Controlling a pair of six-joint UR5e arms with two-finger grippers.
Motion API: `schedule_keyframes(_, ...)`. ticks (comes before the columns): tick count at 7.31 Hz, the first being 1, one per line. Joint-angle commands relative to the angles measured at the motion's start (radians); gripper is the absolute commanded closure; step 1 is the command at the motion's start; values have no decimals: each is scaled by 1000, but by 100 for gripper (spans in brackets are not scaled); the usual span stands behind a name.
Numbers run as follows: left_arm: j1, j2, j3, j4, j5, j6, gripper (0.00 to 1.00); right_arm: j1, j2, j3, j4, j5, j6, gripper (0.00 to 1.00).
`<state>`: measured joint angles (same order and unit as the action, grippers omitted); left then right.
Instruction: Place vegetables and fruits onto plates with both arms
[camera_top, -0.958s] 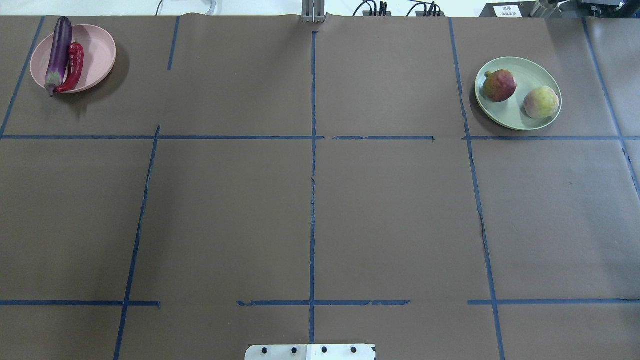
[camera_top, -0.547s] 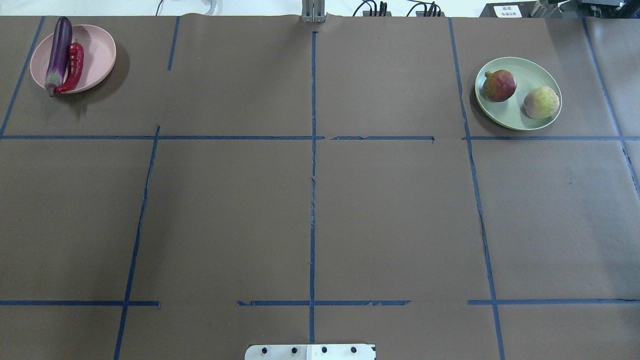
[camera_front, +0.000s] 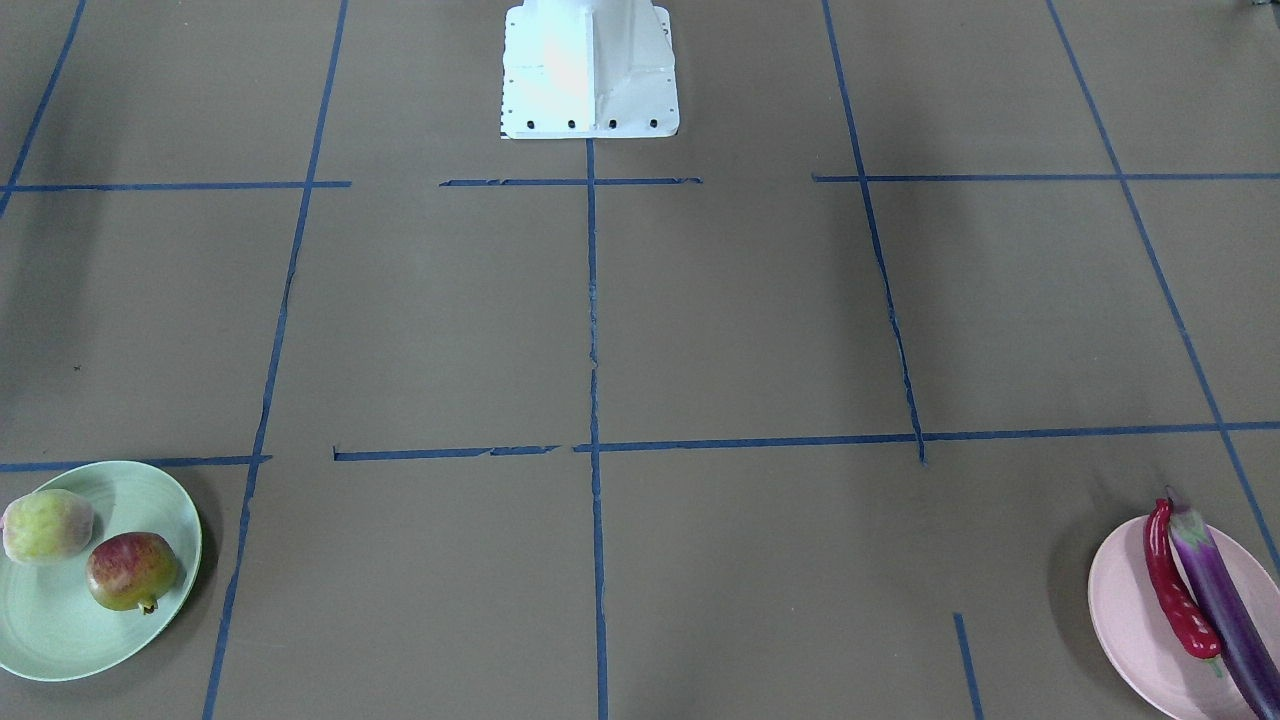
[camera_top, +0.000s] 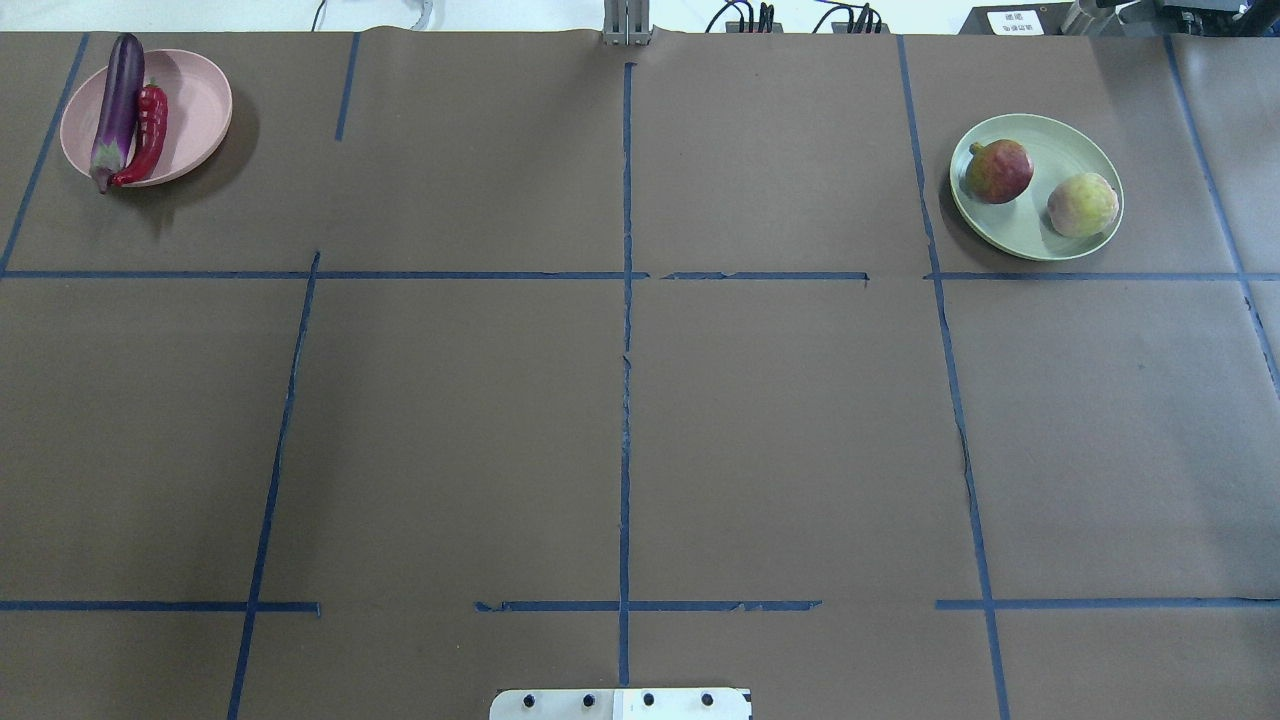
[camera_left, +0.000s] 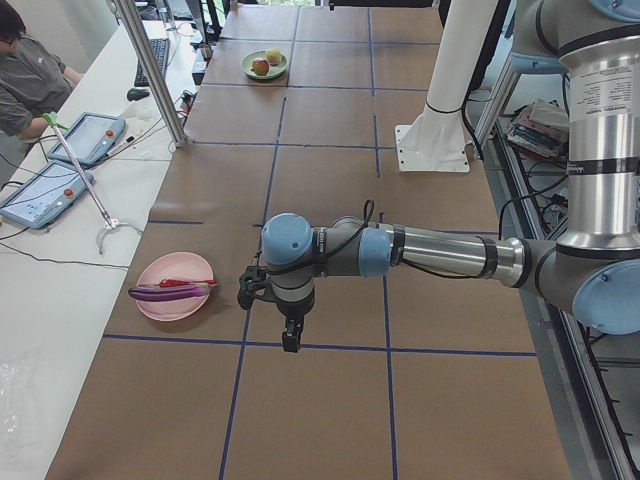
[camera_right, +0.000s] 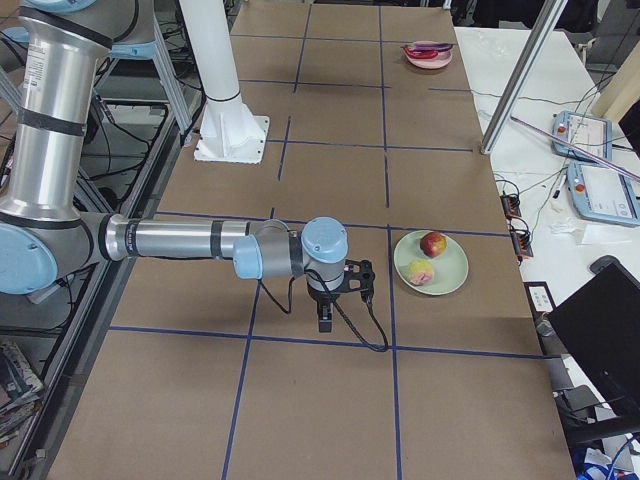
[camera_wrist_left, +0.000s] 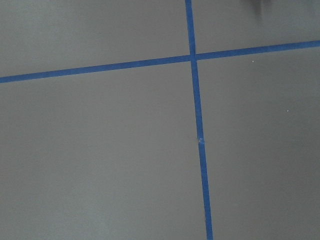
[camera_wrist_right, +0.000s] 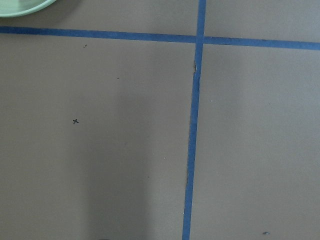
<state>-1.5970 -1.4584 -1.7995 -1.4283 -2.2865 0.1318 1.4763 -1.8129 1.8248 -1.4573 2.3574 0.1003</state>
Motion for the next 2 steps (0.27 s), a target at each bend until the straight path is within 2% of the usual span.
schedule_keyframes(1, 0, 3, -14, 2, -2, -1, 0, -1, 7, 1, 0, 0, -1, 0)
schedule_keyframes(2, 0, 1, -20, 0, -4, 0, 0, -1, 0, 1, 0, -1, -1, 0)
